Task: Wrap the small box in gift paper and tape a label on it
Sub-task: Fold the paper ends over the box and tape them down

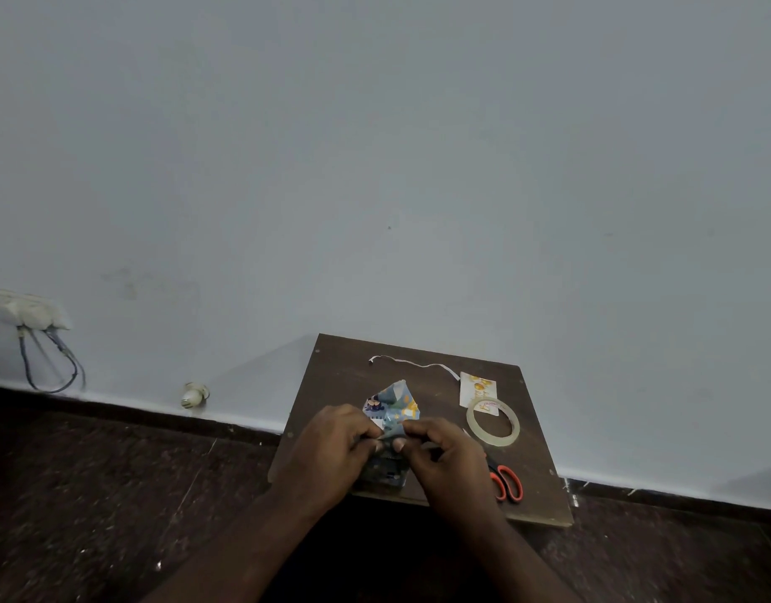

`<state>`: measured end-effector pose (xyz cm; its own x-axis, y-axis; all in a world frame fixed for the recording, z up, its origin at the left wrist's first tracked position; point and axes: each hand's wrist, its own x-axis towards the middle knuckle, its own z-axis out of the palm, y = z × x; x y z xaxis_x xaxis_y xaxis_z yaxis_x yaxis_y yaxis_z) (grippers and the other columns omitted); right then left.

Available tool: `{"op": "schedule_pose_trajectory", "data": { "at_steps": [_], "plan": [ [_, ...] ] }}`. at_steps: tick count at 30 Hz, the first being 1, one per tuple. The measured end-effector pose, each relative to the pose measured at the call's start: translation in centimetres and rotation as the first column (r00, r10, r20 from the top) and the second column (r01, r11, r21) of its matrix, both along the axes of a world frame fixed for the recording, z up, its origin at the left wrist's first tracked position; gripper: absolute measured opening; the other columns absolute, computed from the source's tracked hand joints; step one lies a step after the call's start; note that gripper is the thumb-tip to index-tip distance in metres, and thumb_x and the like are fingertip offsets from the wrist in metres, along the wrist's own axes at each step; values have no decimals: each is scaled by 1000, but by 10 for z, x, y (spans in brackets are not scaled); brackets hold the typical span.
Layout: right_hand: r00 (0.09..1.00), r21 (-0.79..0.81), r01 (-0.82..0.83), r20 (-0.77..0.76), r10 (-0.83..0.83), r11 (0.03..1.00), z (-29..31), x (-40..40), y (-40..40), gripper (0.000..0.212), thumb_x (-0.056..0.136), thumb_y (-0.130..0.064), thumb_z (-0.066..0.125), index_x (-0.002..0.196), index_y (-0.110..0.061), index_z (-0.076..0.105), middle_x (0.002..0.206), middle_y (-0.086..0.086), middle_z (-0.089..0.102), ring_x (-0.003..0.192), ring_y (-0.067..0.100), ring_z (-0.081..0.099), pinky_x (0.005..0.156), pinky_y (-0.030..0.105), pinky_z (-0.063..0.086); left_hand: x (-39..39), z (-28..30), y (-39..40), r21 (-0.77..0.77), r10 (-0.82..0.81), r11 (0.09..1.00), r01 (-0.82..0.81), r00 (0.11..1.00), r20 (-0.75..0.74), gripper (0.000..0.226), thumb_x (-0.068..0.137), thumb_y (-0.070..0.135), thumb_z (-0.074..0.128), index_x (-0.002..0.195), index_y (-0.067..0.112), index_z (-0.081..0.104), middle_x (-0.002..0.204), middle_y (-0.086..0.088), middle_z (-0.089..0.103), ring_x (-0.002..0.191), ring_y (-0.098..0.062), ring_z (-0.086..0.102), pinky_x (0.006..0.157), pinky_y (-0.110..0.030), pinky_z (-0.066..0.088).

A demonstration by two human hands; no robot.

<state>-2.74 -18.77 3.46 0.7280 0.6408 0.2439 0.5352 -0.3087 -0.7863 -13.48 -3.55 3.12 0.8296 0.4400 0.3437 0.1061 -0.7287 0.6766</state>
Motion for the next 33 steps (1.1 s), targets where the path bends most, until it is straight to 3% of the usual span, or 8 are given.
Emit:
{"op": "schedule_pose_trajectory", "data": {
  "at_steps": [5,9,15,19,22,28,33],
  "plan": [
    [999,-24,3,-35,-4,1000,3,-1,1,31,87,-19,76,92,-48,66,92,-26,68,93,-7,64,76,14,52,-2,-2,0,20,-30,999,30,999,15,16,82,32,65,89,24,77,85,17,60,84,13,46,78,-4,31],
    [990,23,11,-141,-7,1000,6,-1,3,25,89,-14,74,101,-36,71,89,-19,73,89,-8,65,72,10,49,-1,-2,-2,0,-7,1000,7,1000,16,18,82,33,63,88,23,77,85,10,64,83,4,49,75,-7,32],
    [970,5,74,-231,-70,997,15,2,12,19,87,-13,75,85,-31,67,79,-6,74,74,2,70,67,23,57,-1,0,-6,-140,99,986,-95,995,25,17,81,14,76,91,26,69,84,15,65,87,-1,60,71,-17,47],
    [985,-112,88,-136,-103,990,19,8,17,4,88,-25,72,84,-26,74,69,-14,70,65,-5,62,56,13,43,-1,1,-6,-109,94,990,-91,995,22,28,82,12,76,103,29,69,84,14,65,86,-4,59,73,-13,44],
    [992,-185,83,-80,-99,979,21,11,22,10,89,-25,69,84,-20,77,61,-9,63,55,0,54,52,16,36,-2,-1,-5,-55,50,997,-48,998,30,38,83,9,73,115,30,70,89,15,63,90,-7,57,79,-19,44],
    [992,-255,72,-83,-96,964,22,19,29,16,88,-20,66,75,-14,74,58,-9,57,57,4,52,52,22,36,-3,-8,-4,38,22,999,-22,1000,-2,38,90,10,67,123,29,71,104,7,61,99,-9,53,81,-4,33],
    [969,-188,156,-160,-187,970,18,22,29,13,81,-22,76,80,-22,63,68,-9,57,65,9,53,56,27,37,-1,-13,-4,118,-1,993,3,1000,-19,32,92,10,63,120,23,74,113,3,59,106,-14,56,88,-18,40]
  ]
}}
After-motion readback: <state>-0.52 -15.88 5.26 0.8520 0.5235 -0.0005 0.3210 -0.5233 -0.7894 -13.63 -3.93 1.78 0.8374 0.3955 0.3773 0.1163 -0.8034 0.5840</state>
